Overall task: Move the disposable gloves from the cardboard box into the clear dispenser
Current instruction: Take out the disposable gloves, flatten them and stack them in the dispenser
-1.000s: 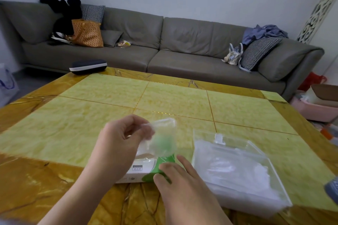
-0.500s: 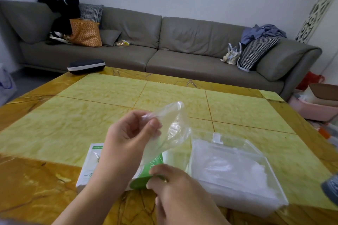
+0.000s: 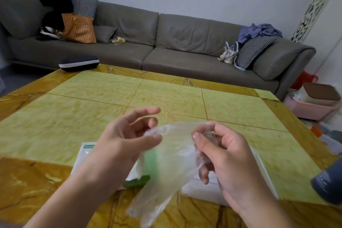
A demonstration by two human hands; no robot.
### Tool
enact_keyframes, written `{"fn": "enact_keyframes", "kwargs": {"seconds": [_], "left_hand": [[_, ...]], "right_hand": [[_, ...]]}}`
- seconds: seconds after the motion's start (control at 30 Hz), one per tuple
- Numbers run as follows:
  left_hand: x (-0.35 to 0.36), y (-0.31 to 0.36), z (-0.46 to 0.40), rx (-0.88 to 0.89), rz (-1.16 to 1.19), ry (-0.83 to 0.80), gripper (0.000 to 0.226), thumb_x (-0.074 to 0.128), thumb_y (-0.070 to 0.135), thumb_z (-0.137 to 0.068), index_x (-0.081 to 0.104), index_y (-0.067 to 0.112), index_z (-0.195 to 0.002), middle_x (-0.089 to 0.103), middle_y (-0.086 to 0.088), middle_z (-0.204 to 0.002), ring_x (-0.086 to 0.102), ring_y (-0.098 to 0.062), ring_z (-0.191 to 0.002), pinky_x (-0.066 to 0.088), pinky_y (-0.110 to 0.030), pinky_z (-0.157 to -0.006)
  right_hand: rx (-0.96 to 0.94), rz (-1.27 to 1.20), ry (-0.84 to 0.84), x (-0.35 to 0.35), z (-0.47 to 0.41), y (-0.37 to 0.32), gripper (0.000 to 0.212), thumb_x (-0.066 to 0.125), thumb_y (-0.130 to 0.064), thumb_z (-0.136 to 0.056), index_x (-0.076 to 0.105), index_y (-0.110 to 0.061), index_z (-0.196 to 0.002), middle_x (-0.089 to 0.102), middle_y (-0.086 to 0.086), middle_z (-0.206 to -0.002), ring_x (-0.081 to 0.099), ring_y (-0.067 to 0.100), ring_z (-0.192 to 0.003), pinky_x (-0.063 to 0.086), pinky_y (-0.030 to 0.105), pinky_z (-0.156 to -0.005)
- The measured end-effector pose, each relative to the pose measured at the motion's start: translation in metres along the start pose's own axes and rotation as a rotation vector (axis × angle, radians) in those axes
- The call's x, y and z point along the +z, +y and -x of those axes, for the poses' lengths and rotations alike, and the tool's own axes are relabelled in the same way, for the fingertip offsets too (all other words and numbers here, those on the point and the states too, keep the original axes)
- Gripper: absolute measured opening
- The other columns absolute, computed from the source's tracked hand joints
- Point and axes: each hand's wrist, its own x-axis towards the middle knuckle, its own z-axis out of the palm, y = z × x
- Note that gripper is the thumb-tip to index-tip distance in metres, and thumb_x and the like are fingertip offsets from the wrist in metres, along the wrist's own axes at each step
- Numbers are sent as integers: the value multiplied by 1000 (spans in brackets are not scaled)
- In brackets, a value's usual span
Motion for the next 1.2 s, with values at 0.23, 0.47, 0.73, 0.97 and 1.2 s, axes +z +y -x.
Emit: {"fn": "enact_keyframes", "kwargs": {"seconds": [0.23,0.47,0.73,0.97,1.2], "left_hand": [[-5,1,-3,-239,95,-5,58,86,22,-74,70,4,-127,66,-7,-94,54,-14,-72,49,-27,-64],[10,-3,4,-202,-207,43,21,78,25,-87,79,4,-87,53,-11,-74,47,-17,-66,39,-27,-64],[10,-3,1,-11,-174,186,16,71,22,-91,77,7,-89,59,-16,-70,52,-22,-60,50,-29,-56],[-3,5,0,46,-291,286,11,70,22,-92,78,14,-91,66,-13,-73,44,-20,-52,42,-31,-48],[-1,-3,-4,-67,-339,263,14,75,21,-90,79,8,-89,64,-8,-66,51,-17,-52,47,-25,-49]], "right_hand": [[-2,-24,-53,-13,-5,3,25,61,0,-100,77,-20,-100,40,7,-59,38,19,-46,38,27,-40],[67,-45,-55,-12,-8,10,12,81,-8,-86,78,-15,-94,51,16,-75,48,27,-66,44,29,-55],[138,-196,-127,-10,-8,11,27,83,-18,-87,68,3,-96,63,21,-82,64,31,-74,58,41,-65],[67,2,24,-14,-6,12,13,71,-9,-97,69,-7,-84,62,13,-70,41,21,-47,34,25,-39],[92,40,-34,-10,-6,15,12,77,-17,-92,72,-9,-86,65,11,-72,37,18,-39,32,22,-37]]}}
